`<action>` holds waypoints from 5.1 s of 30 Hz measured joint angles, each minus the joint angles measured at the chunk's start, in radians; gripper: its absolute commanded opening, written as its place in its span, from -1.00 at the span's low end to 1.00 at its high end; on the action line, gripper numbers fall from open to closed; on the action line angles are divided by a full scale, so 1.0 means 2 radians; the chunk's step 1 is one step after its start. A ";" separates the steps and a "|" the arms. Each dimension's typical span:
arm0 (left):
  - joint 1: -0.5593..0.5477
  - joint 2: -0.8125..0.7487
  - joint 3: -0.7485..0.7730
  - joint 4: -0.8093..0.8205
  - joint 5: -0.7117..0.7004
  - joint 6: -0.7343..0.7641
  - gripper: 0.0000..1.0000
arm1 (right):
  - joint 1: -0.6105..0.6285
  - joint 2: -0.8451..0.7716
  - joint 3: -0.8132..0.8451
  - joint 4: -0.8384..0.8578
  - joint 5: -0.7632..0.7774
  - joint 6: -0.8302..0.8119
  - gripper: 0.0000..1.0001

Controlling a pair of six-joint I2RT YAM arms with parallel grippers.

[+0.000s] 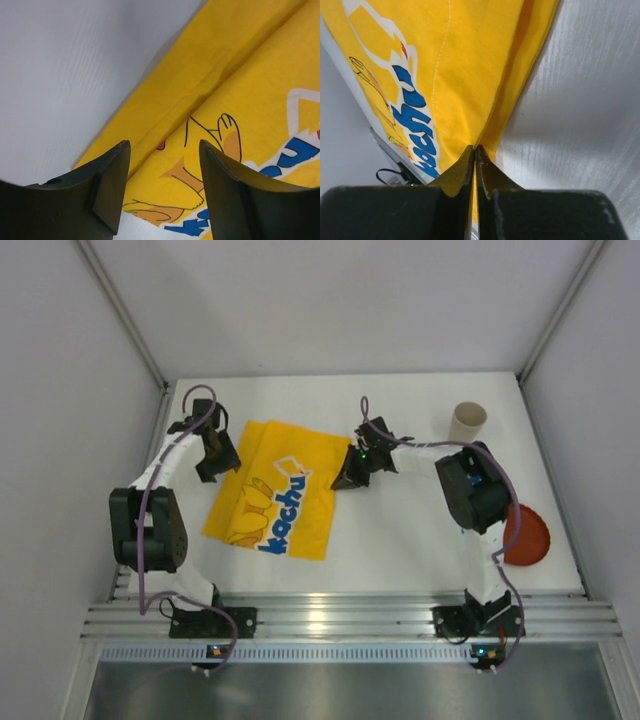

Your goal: Set the dinner table for one person

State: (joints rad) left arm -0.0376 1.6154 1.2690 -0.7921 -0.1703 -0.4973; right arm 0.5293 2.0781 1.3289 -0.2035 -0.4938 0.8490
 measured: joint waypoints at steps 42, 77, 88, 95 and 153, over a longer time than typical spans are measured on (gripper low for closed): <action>0.072 0.117 -0.039 0.139 0.212 0.024 -1.00 | -0.092 0.019 0.041 -0.098 -0.022 -0.083 -1.00; 0.141 -0.028 -0.026 0.037 0.130 0.046 -0.17 | -0.165 -0.176 0.006 -0.314 0.215 -0.197 0.99; 0.080 -0.006 -0.026 0.057 0.154 -0.002 -0.25 | -0.100 -0.117 0.068 -0.247 0.126 -0.189 -0.94; 0.033 0.102 0.060 0.066 0.155 -0.030 -0.31 | -0.103 0.006 0.109 -0.248 0.116 -0.196 -1.00; -0.087 -0.099 0.003 0.033 0.146 -0.064 -0.24 | -0.400 -0.022 0.307 -0.344 0.127 -0.204 0.82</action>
State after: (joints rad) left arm -0.2115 1.4178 1.2755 -0.7269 0.1207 -0.6258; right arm -0.2710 2.0346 1.9434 -0.8913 -0.2394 0.4412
